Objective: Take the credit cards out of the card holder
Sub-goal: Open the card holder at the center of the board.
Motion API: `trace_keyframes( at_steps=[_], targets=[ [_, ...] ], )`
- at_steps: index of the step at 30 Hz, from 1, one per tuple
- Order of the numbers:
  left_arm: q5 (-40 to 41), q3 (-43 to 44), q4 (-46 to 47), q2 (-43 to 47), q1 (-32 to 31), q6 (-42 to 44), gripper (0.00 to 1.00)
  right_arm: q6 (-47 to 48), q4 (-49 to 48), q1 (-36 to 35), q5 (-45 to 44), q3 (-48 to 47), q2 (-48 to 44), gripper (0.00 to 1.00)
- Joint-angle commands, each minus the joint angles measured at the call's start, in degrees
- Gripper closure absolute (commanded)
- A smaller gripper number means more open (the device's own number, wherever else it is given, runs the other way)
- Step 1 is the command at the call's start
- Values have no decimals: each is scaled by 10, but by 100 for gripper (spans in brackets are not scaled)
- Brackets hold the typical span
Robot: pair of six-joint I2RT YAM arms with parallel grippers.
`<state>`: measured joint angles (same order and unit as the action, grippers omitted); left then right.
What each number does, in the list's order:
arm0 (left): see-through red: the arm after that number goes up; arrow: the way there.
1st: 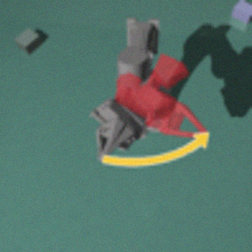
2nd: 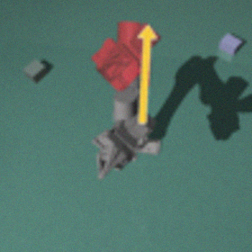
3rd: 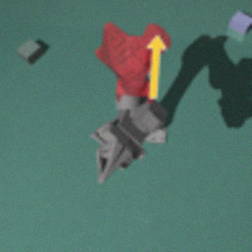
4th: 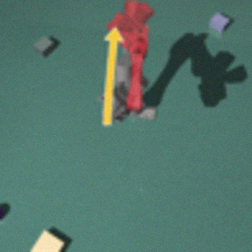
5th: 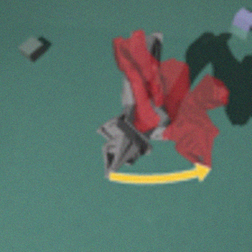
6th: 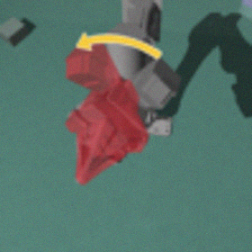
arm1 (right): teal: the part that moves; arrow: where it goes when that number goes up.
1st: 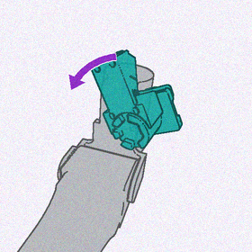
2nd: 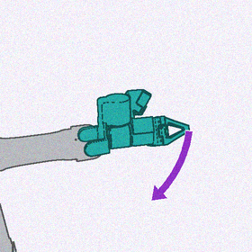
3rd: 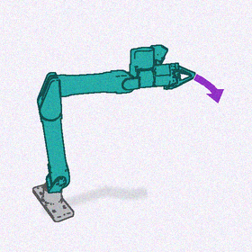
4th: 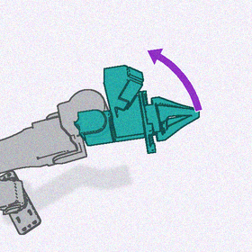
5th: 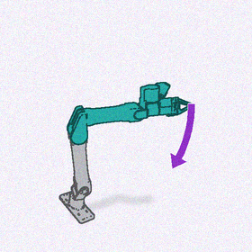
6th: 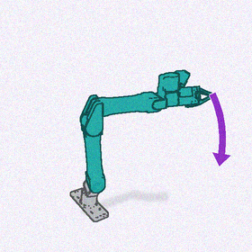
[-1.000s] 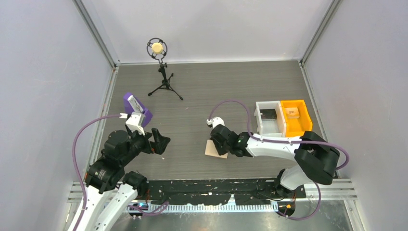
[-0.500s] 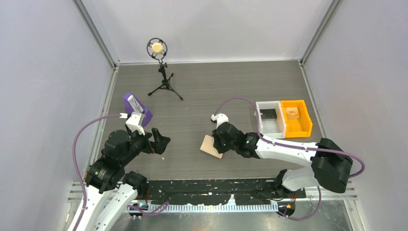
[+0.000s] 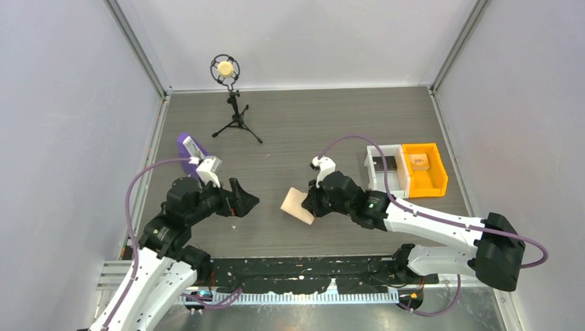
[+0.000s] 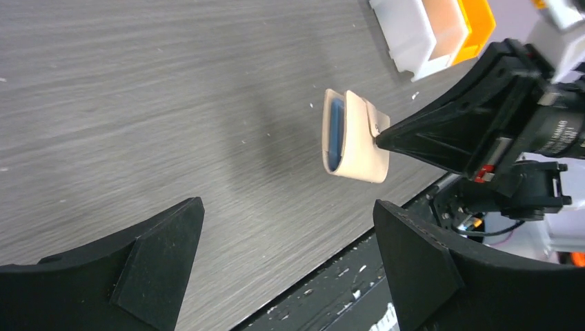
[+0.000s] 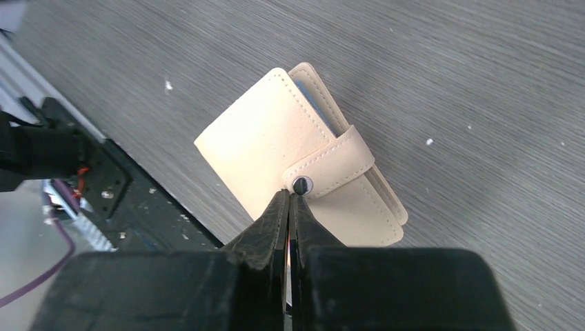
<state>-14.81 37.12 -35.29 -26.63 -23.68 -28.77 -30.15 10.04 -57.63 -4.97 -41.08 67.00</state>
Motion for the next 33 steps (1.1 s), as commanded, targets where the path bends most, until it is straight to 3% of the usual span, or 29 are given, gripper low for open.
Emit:
trace_keyframes(
  at_steps=[1,9,14,21,25,29,31,32,33],
  targets=[
    [-73,-34,139,-47,-8,-69,1,-24,-53,1,28,-1,-43,95],
    [-142,-73,330,-175,-39,-117,0,-58,-132,1,96,42,-61,95],
    [-143,-74,350,-247,-59,-116,2,-70,-159,1,100,65,-72,95],
    [-191,-100,414,-303,-70,-132,13,-77,-182,1,105,77,-74,95],
    [-201,-115,441,-301,-70,-141,34,-74,-183,1,109,73,-70,95],
    [-193,-121,437,-287,-70,-133,68,-71,-176,1,104,69,-74,95],
    [-183,-122,428,-280,-70,-125,92,-66,-173,3,100,68,-80,95],
    [-180,-122,422,-277,-70,-121,100,-65,-173,3,100,68,-84,95],
    [-177,-123,417,-274,-70,-117,100,-62,-172,4,100,68,-87,95]
  ],
)
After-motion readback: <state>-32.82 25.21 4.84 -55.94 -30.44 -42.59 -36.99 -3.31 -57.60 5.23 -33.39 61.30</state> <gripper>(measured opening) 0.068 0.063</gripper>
